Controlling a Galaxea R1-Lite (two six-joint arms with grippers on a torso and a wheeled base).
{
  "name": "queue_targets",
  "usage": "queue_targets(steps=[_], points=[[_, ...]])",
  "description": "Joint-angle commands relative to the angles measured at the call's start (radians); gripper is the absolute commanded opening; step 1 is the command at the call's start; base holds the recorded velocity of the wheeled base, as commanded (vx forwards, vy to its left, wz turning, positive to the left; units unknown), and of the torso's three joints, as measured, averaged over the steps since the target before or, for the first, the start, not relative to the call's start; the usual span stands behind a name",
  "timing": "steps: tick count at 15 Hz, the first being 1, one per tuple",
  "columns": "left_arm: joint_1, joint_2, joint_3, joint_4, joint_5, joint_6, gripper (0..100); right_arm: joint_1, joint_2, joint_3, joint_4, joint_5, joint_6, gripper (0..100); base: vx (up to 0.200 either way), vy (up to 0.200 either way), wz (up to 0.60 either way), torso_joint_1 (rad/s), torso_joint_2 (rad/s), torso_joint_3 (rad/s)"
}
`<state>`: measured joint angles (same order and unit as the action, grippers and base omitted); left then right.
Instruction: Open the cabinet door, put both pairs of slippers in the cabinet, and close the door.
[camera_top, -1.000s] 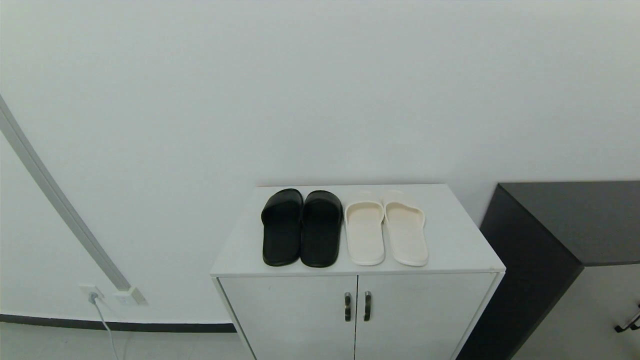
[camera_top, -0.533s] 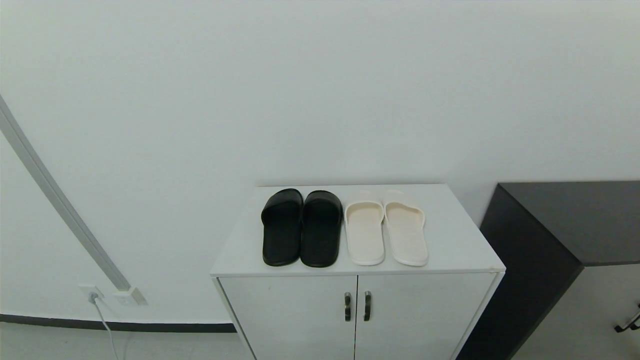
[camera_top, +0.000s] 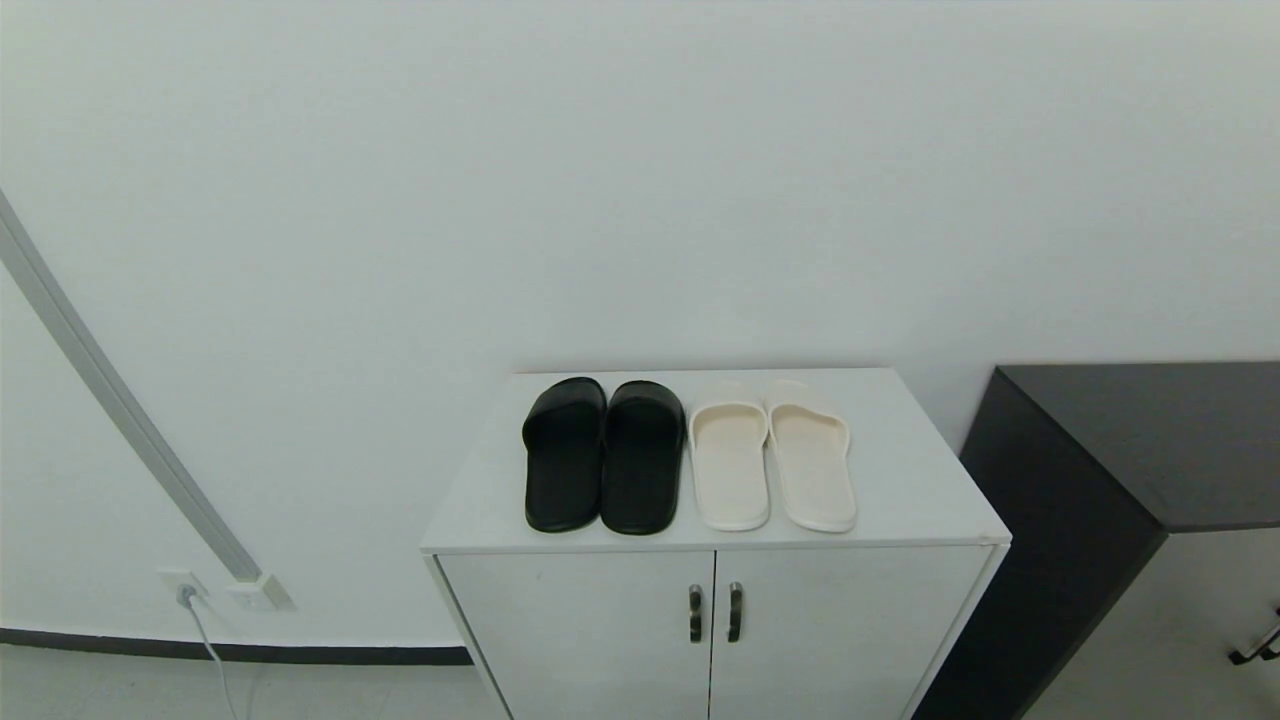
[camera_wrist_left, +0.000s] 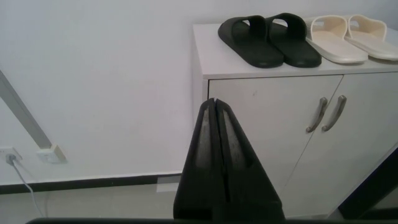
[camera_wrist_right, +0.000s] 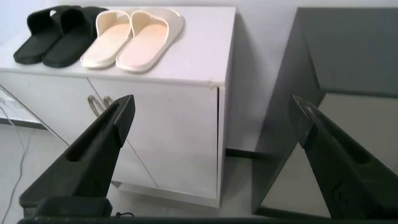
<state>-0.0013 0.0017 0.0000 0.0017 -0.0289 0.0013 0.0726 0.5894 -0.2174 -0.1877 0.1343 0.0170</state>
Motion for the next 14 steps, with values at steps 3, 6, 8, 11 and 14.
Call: queue_targets(steps=[3,6,8,11,14], points=[[0.000,0.000,0.000,0.000,0.000,0.000,0,0.082,0.360,-0.057,-0.194,-0.012,0.006,100,0.000,0.000,0.00,0.000,0.00,0.000],[0.000,0.001,0.000,0.000,0.000,0.000,0,0.154,0.461,-0.123,-0.237,-0.067,0.034,100,0.000,0.000,0.00,0.000,0.00,0.000],[0.000,0.000,0.000,0.000,0.000,0.000,0,0.282,0.546,-0.201,-0.239,-0.182,0.054,100,0.000,0.000,0.00,0.000,0.00,0.000],[0.001,0.000,0.000,0.000,0.000,0.000,0,0.449,0.659,-0.326,-0.237,-0.314,0.126,100,0.000,0.000,0.00,0.000,0.00,0.000],[0.001,0.000,0.000,0.000,0.000,0.000,0,0.579,0.799,-0.441,-0.239,-0.420,0.166,100,0.000,0.000,0.00,0.000,0.00,0.000]])
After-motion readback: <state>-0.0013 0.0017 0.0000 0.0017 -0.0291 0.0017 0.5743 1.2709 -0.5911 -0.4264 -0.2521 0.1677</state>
